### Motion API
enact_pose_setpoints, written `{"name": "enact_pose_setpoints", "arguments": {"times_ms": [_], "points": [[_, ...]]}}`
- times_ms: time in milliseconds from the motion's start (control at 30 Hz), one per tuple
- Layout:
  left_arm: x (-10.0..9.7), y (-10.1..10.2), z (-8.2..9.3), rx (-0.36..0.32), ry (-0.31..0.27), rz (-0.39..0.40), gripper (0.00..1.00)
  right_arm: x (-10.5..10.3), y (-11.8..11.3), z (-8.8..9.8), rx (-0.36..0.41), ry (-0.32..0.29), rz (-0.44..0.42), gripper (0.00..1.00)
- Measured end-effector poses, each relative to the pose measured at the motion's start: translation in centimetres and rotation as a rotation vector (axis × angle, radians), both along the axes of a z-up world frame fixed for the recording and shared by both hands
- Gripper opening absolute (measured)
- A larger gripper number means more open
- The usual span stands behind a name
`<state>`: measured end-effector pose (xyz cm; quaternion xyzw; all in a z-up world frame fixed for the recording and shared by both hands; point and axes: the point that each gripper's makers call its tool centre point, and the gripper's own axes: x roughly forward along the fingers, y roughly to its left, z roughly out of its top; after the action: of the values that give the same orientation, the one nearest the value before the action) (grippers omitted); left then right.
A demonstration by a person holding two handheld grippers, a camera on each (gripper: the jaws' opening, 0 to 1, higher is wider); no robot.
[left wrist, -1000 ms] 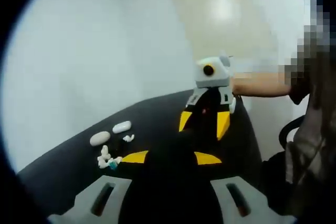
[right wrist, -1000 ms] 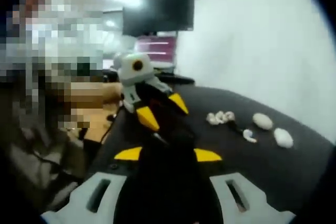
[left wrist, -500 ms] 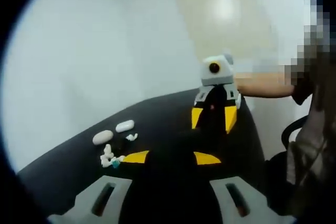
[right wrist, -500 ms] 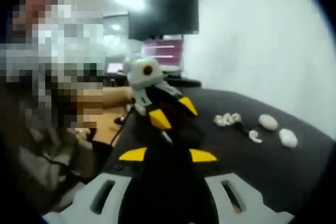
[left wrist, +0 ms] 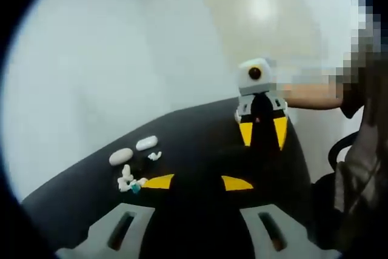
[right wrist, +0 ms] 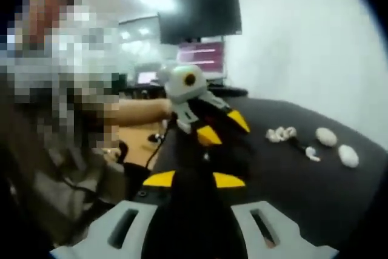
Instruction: Pick up three earphones and place each one into its charging case using tactile feedback, ensure that each earphone is properly inserted and securely positioned inside the case.
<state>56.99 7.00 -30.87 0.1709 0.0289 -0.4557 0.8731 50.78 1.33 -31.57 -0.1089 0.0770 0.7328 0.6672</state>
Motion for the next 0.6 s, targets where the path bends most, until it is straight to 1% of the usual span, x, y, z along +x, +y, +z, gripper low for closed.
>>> {"name": "enact_pose_setpoints", "arguments": {"times_ms": [100, 200, 300, 367, 467, 533, 567, 600], "points": [[-0.1, 0.1, 0.3, -0.009, -0.010, 0.000, 0.24, 0.5, 0.0, 0.3, 0.014, 0.003, -0.025, 0.24], [-0.1, 0.4, 0.8, -0.038, -0.017, 0.000, 0.23, 1.2, -0.1, 1.3, 0.065, 0.037, -0.055, 0.25], [-0.3, 0.5, 1.4, -0.067, -0.026, -0.011, 0.24, 1.6, -0.1, 1.8, 0.089, 0.055, -0.074, 0.28], [-0.6, 0.5, 1.7, -0.084, -0.030, -0.024, 0.25, 1.9, 0.0, 1.7, 0.086, 0.055, -0.089, 0.32], [-1.3, 0.2, 2.1, -0.109, -0.032, -0.063, 0.26, 2.2, 0.2, 1.3, 0.063, 0.048, -0.103, 0.36], [-1.5, 0.0, 2.1, -0.111, -0.027, -0.078, 0.27, 2.7, 0.3, 1.0, 0.051, 0.046, -0.122, 0.37], [-1.9, -0.2, 2.1, -0.102, -0.026, -0.101, 0.27, 2.9, 0.3, 0.9, 0.044, 0.044, -0.131, 0.38], [-2.8, -0.6, 2.3, -0.112, -0.026, -0.144, 0.28, 3.2, 0.3, 0.7, 0.028, 0.047, -0.142, 0.39]]}}
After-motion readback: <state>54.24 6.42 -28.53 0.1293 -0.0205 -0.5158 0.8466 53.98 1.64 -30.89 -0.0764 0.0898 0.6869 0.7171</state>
